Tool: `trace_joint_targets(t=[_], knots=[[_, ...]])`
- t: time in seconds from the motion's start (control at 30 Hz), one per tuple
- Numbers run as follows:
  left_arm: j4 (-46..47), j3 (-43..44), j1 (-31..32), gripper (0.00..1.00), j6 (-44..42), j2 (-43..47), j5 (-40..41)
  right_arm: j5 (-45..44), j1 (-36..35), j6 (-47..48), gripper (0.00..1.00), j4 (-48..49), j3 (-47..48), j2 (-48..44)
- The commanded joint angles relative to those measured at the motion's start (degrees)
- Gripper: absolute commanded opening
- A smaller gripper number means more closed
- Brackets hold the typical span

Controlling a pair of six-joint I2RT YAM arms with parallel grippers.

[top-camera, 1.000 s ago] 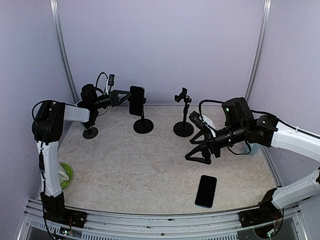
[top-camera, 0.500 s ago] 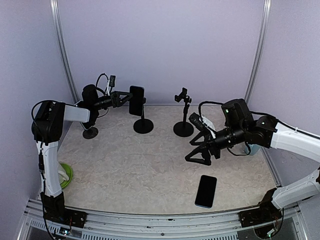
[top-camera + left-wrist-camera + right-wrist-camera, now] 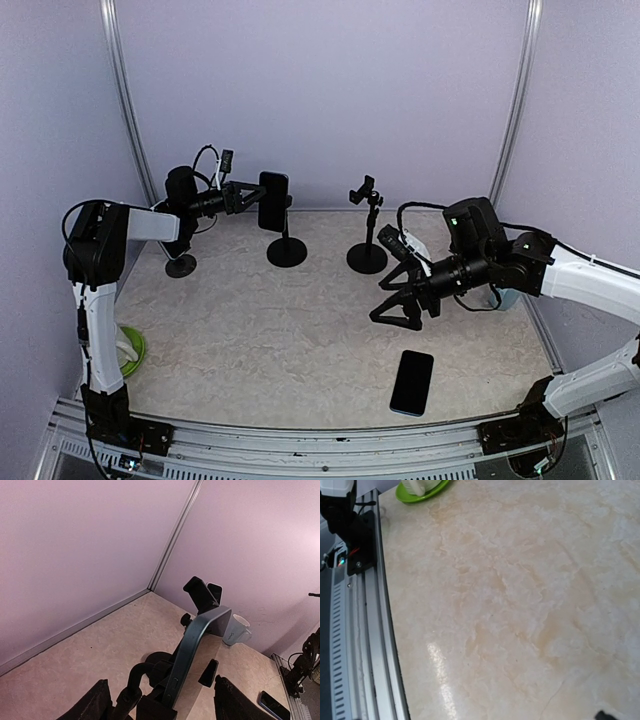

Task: Place the phone on the phone stand
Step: Adjust the phone stand with the phone at the center of the board.

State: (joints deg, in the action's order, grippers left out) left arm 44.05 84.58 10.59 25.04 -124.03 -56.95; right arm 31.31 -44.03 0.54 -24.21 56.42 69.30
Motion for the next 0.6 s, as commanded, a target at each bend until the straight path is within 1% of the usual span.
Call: trace_joint_targets(t=[0.0, 0.37, 0.4, 0.57], knots=[[-1.8, -0.4, 0.1, 0.69, -2.8, 0.5, 0.5, 0.9, 0.4, -0.2, 1.00, 0.8, -0.6, -0.3], [-5.5, 0.2, 0.3, 0.72, -5.9, 0.7, 1.6, 0.9, 0.4, -0.4, 1.00, 0.7, -0.3, -0.2], [-5.7, 0.2, 0.2, 0.72, -6.1, 0.6, 1.4, 0.9, 0.4, -0.3, 1.00, 0.6, -0.3, -0.2], [-5.6, 0.0, 0.3, 0.61, -5.8, 0.5, 0.9, 0.9, 0.4, -0.2, 1.00, 0.5, 0.1, -0.1]])
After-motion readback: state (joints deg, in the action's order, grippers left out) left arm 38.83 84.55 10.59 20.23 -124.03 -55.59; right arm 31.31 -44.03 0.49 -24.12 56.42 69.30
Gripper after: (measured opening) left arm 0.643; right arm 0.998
